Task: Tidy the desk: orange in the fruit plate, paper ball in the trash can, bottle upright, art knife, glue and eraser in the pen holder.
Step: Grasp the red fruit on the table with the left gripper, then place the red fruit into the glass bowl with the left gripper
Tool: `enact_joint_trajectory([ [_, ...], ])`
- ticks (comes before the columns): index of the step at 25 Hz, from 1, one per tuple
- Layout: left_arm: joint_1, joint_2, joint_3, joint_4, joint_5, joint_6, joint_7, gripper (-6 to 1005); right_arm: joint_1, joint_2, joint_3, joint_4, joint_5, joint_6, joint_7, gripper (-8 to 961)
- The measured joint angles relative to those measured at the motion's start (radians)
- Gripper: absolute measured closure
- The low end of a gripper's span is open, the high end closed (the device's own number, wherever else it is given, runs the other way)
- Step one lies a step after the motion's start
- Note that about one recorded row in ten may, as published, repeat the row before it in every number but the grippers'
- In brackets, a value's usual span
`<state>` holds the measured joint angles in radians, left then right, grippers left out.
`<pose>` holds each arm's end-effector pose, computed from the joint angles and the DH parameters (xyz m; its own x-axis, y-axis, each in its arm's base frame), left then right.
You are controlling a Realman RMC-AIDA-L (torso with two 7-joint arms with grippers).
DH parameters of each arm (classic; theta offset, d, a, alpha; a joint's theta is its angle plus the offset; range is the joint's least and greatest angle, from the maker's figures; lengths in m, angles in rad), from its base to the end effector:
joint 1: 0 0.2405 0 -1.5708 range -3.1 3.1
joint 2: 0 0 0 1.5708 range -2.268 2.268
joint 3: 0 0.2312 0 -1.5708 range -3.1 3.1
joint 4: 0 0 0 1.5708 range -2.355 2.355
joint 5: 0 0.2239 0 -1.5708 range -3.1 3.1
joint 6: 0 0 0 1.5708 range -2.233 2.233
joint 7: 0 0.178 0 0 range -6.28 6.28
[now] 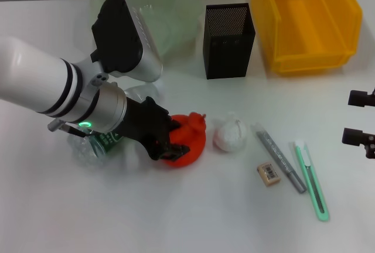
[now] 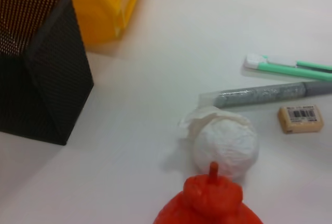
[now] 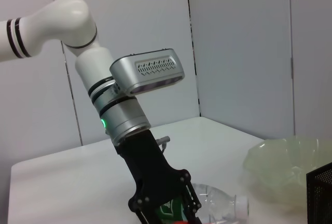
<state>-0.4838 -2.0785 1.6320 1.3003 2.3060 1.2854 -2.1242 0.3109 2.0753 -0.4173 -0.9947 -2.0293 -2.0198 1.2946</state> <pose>-0.1556 0.3362 -0.0841 0.9591 0.2322 -0.1618 0.1964 -0.9577 -0.2102 0.2669 0.2597 0.0778 0.8134 -0.1701 -0.5563 -0.3463 -0.9100 -0.2280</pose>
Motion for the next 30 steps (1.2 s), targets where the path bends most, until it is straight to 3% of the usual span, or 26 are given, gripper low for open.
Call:
enact_joint_trajectory([
  [11,0.092,0.004,0.015,0.131,0.001,-0.044,-0.017,648,-0.007,0.0,0.0,0.002,0.0,-0.002,0.0,244],
  [16,0.099,0.005,0.027,0.124,0.003,-0.044,-0.019,882,-0.007,0.001,0.0,-0.001,0.0,-0.004,0.008,244],
  [23,0.117,0.005,0.028,0.15,-0.003,-0.047,-0.019,972,-0.002,0.002,0.0,-0.002,0.0,-0.007,0.012,244],
  [30,0.139,0.008,-0.03,0.215,-0.033,-0.022,-0.044,971,0.002,0.002,0.0,-0.002,0.0,-0.007,0.012,245],
])
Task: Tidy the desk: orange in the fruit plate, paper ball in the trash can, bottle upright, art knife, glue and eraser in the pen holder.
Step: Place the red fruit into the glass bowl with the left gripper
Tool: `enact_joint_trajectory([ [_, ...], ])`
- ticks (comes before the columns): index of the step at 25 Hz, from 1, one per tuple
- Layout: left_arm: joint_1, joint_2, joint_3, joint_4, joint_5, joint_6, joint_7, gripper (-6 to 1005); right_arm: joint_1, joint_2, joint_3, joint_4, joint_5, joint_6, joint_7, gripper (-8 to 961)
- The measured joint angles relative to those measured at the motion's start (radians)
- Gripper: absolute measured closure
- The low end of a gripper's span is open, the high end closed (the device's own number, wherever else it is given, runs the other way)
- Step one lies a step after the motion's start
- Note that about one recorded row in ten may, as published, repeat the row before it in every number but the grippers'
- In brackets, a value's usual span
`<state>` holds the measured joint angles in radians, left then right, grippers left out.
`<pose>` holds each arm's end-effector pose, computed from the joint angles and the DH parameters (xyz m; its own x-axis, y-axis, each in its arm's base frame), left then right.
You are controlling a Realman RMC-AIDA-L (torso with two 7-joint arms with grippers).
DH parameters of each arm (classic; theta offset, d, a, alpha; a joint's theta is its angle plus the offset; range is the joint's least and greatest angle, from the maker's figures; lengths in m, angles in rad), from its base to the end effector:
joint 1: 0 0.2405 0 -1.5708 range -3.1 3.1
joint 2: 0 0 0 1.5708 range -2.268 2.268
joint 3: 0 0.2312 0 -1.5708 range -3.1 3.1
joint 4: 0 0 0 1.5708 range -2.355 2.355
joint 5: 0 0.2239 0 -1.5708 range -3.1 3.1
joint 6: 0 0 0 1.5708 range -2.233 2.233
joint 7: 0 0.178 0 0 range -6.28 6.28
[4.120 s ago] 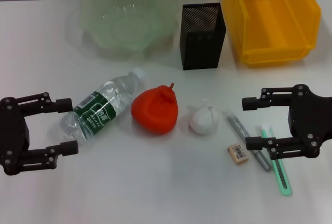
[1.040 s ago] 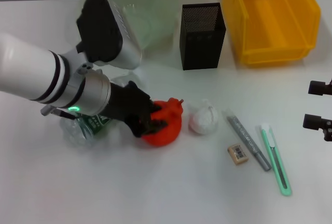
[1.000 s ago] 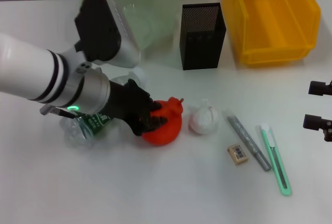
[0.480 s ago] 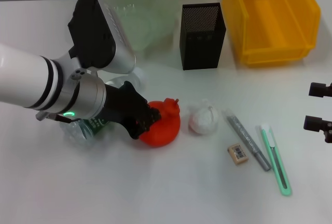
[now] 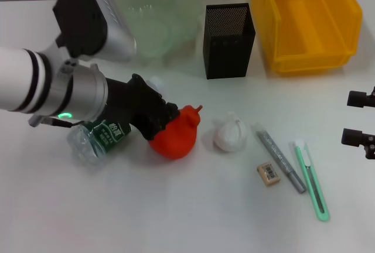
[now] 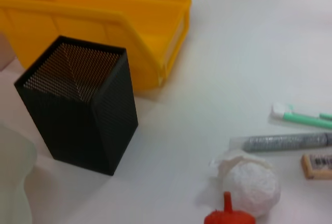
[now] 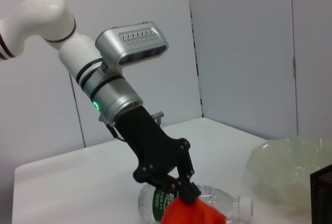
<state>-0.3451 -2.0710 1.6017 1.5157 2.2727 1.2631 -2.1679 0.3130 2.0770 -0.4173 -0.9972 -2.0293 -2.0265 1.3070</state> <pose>-0.1412 0.3347 -0.0511 0.9677 0.2505 -0.0290 0.2289 -0.9207 -0.3162 0.2653 0.2593 0.0775 0.8090 -0.1780 -0.5603 -0.3505 -0.9112 -0.2166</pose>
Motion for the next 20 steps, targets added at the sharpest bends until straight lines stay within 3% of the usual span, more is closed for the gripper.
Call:
enact_joint_trajectory([
  [9,-0.037,0.002,-0.128,0.064,-0.064,0.063,-0.016,971,0.001,0.0,0.001,0.0,0.003,0.0,0.0,245],
  [12,-0.102,0.001,-0.228,0.045,-0.065,0.055,-0.039,971,0.003,0.0,0.001,0.0,0.009,0.0,0.0,245],
  [19,-0.204,0.001,-0.311,-0.064,-0.056,-0.065,-0.051,971,0.003,0.0,-0.003,0.005,0.015,0.0,-0.007,245],
  [20,-0.25,-0.001,-0.338,-0.122,-0.032,-0.111,-0.054,972,0.003,0.0,-0.007,0.006,0.015,0.0,-0.008,245],
])
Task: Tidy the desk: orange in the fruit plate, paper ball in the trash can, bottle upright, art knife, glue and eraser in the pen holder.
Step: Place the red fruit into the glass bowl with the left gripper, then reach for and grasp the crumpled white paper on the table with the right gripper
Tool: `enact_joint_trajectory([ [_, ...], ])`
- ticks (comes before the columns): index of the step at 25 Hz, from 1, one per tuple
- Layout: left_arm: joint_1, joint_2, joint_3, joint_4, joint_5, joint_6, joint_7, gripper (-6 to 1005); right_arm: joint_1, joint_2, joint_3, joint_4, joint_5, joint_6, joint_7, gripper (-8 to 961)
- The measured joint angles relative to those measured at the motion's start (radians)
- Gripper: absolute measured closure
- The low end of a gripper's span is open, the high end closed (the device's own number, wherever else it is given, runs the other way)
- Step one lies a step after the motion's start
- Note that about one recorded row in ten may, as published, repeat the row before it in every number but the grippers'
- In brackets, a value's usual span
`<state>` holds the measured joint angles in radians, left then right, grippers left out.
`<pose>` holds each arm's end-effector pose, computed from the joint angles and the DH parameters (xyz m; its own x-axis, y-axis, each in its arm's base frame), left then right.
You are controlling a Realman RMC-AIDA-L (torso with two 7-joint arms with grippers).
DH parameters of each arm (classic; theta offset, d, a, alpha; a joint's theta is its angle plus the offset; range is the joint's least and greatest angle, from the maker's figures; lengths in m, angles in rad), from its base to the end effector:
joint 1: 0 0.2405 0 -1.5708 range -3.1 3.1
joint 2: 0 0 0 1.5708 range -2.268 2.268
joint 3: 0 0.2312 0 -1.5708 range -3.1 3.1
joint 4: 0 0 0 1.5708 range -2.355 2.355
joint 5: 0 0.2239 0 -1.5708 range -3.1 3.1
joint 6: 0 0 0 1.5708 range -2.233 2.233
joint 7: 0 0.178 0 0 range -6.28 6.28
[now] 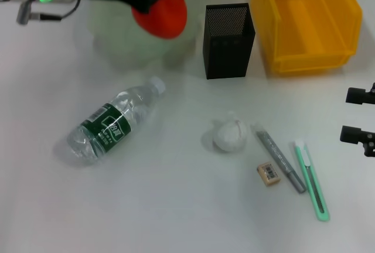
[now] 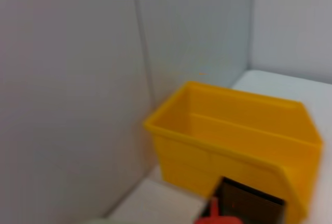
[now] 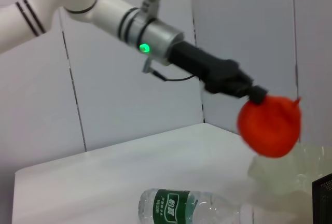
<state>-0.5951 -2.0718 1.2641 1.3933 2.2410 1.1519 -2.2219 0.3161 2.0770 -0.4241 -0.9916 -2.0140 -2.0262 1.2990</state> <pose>-0.0948 0.4259 0.0225 0.9317 0.2642 0.2492 0.3583 -0.7806 -0.5122 0.2625 0.2608 0.0772 0.8070 -0.1608 -0.5683 -0.3370 -0.9155 -0.2196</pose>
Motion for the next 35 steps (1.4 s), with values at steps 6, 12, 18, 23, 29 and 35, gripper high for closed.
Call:
enact_joint_trajectory([
  [6,-0.076,-0.002,-0.036,-0.135,0.022,-0.117,-0.008,972,0.001,0.0,0.0,0.003,0.0,0.0,-0.005,245],
  [12,-0.138,-0.002,-0.045,-0.277,0.022,-0.28,-0.025,972,0.002,0.0,-0.003,0.004,0.0,0.0,-0.007,245],
  [18,-0.151,-0.002,-0.046,-0.331,0.023,-0.353,-0.03,935,0.004,0.0,-0.004,0.006,0.0,0.0,-0.014,245],
  [23,-0.171,-0.002,-0.049,-0.38,0.041,-0.382,-0.03,849,0.009,0.0,-0.004,0.009,0.0,0.0,-0.015,246],
  [29,-0.148,0.0,-0.053,-0.365,0.009,-0.375,-0.02,619,0.016,0.001,0.005,0.011,0.01,0.008,-0.004,246],
  [35,0.11,0.01,-0.173,-0.143,-0.479,0.058,0.234,416,0.043,0.004,-0.029,-0.117,0.036,-0.005,0.154,246],
])
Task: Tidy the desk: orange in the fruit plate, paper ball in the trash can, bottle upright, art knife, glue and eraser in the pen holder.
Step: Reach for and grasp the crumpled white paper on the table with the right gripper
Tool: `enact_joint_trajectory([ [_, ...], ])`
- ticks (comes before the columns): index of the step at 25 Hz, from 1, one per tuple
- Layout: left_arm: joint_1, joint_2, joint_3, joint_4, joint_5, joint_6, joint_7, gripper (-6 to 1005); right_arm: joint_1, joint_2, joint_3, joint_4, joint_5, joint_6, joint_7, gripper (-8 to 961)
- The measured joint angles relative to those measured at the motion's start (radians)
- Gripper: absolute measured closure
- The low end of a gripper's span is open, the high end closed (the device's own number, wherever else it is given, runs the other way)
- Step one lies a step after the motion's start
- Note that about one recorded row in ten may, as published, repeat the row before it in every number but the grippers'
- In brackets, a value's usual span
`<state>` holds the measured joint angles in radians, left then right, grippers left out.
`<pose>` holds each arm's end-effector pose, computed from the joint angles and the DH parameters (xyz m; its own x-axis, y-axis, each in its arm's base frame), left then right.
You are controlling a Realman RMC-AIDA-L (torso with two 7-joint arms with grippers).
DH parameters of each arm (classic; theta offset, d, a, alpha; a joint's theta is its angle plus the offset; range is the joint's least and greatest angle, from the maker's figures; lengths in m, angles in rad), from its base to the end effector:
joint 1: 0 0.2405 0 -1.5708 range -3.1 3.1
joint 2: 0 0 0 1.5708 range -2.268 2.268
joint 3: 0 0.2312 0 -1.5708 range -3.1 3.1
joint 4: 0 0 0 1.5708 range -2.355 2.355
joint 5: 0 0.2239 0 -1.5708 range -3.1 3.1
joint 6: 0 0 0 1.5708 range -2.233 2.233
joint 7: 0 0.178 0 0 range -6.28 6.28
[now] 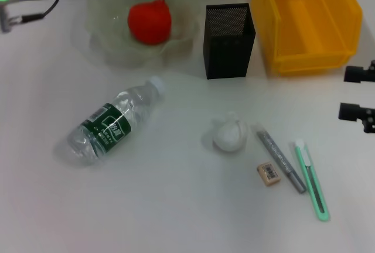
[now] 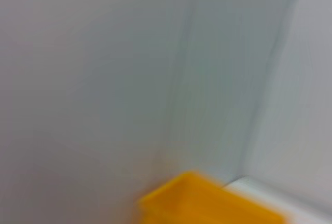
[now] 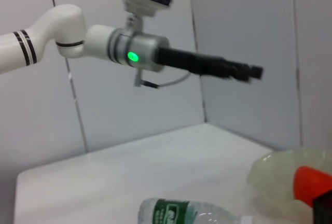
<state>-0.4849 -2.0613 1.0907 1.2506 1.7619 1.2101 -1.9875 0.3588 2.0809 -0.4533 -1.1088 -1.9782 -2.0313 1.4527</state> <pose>-0.1207 0.4118 0.0538 0.7554 0.2717 0.5963 0.5334 -0.7836 -0.3187 0.2384 0.2774 0.0921 0.8161 -0.1758 -0.5505 -0.3369 -0.9187 -0.2060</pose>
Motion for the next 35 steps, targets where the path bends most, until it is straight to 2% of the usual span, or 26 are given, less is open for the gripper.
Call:
enact_joint_trajectory([
  [3,0.025,0.0,-0.031,0.0,-0.052,0.071,0.021,340,0.029,0.001,-0.073,-0.101,0.0,-0.006,0.133,246],
  [4,0.05,0.001,-0.069,-0.007,-0.11,0.162,0.052,315,0.039,0.001,-0.1,-0.132,-0.002,-0.006,0.173,246],
  [5,0.107,0.0,-0.15,-0.048,-0.197,0.371,0.136,151,0.064,0.0,-0.173,-0.214,-0.02,-0.001,0.281,246],
  [6,0.118,-0.001,-0.164,-0.055,-0.205,0.407,0.15,152,0.064,0.0,-0.173,-0.214,-0.02,-0.001,0.281,243],
  [9,0.172,-0.001,-0.21,-0.069,-0.221,0.53,0.194,156,0.108,-0.003,-0.277,-0.319,-0.073,-0.001,0.417,236],
  [10,0.206,-0.001,-0.23,-0.072,-0.223,0.588,0.229,157,0.148,-0.004,-0.355,-0.384,-0.145,-0.012,0.503,233],
  [11,0.206,-0.001,-0.23,-0.072,-0.223,0.588,0.229,158,0.148,-0.004,-0.355,-0.384,-0.145,-0.012,0.503,231],
  [14,0.252,-0.001,-0.256,-0.086,-0.222,0.653,0.292,160,0.219,-0.005,-0.484,-0.457,-0.278,-0.029,0.602,223],
  [15,0.281,0.0,-0.268,-0.108,-0.218,0.686,0.349,160,0.267,-0.005,-0.565,-0.476,-0.355,-0.029,0.663,221],
  [16,0.281,0.0,-0.268,-0.108,-0.218,0.686,0.349,161,0.267,-0.005,-0.565,-0.476,-0.355,-0.029,0.663,218],
  [19,0.308,0.004,-0.273,-0.146,-0.215,0.709,0.408,163,0.331,-0.004,-0.676,-0.481,-0.439,-0.006,0.749,211],
  [20,0.317,0.007,-0.273,-0.164,-0.212,0.717,0.431,164,0.358,-0.002,-0.765,-0.477,-0.495,0.044,0.822,208],
  [21,0.317,0.007,-0.273,-0.164,-0.212,0.717,0.431,164,0.358,-0.002,-0.765,-0.477,-0.495,0.044,0.822,206],
  [23,0.335,0.015,-0.273,-0.217,-0.206,0.733,0.479,165,0.374,0.001,-0.848,-0.466,-0.541,0.109,0.894,201],
  [25,0.341,0.021,-0.273,-0.241,-0.206,0.734,0.489,167,0.399,0.002,-0.963,-0.407,-0.563,0.199,0.982,196],
  [27,0.341,0.024,-0.273,-0.253,-0.206,0.735,0.492,168,0.407,0.003,-0.989,-0.384,-0.564,0.225,1.003,191],
  [30,0.333,0.034,-0.272,-0.27,-0.206,0.735,0.493,170,0.447,0.004,-1.121,-0.262,-0.587,0.342,1.089,183],
  [31,0.333,0.034,-0.272,-0.27,-0.206,0.735,0.493,171,0.447,0.004,-1.121,-0.262,-0.587,0.342,1.089,181],
  [35,0.325,0.036,-0.272,-0.272,-0.206,0.732,0.494,173,0.484,0.007,-1.231,-0.167,-0.62,0.446,1.167,171],
])
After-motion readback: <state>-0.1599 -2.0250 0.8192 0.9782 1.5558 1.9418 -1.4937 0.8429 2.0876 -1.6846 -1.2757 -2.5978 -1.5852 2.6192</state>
